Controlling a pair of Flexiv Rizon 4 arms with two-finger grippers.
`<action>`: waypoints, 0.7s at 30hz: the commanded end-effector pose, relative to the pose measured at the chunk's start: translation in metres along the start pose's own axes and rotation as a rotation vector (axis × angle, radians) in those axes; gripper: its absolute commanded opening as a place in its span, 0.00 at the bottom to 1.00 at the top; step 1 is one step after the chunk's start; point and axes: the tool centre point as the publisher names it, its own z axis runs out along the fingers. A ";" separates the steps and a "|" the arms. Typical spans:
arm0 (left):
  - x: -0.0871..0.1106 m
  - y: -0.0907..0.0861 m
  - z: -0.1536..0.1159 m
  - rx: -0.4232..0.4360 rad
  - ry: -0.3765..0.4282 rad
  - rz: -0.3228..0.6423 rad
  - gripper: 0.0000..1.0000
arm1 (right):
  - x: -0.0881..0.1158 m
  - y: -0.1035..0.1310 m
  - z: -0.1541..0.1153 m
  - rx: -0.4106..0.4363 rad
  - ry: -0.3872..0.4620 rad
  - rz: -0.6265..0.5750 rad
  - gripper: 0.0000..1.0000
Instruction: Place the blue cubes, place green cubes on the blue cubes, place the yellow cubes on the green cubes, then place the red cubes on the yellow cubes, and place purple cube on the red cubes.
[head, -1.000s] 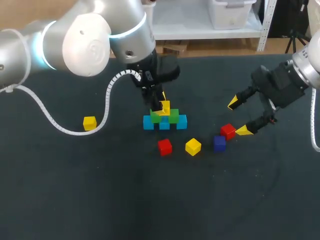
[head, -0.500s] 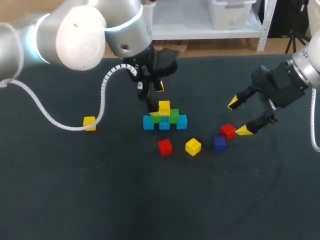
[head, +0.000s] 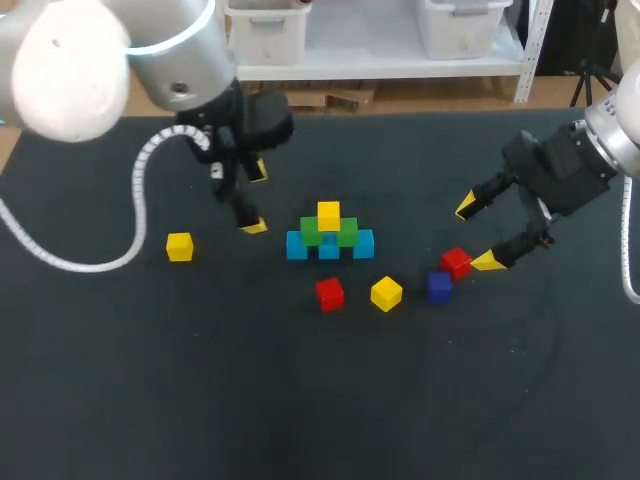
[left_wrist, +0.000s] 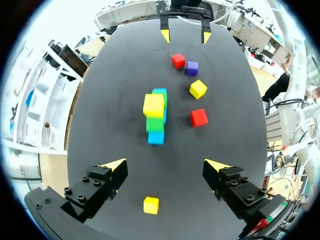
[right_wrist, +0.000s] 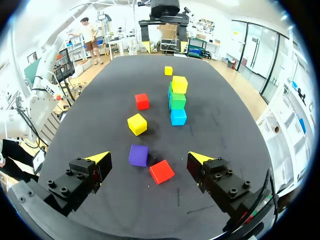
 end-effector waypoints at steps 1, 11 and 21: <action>0.036 -0.013 -0.001 -0.059 -0.030 -0.004 1.00 | 0.000 -0.001 0.001 -0.001 -0.002 -0.001 1.00; 0.106 -0.009 0.017 -0.008 0.031 0.013 1.00 | 0.000 -0.001 0.001 -0.001 -0.002 -0.001 1.00; 0.136 0.009 0.046 0.055 0.102 0.075 1.00 | 0.000 -0.001 0.001 -0.001 -0.002 -0.001 1.00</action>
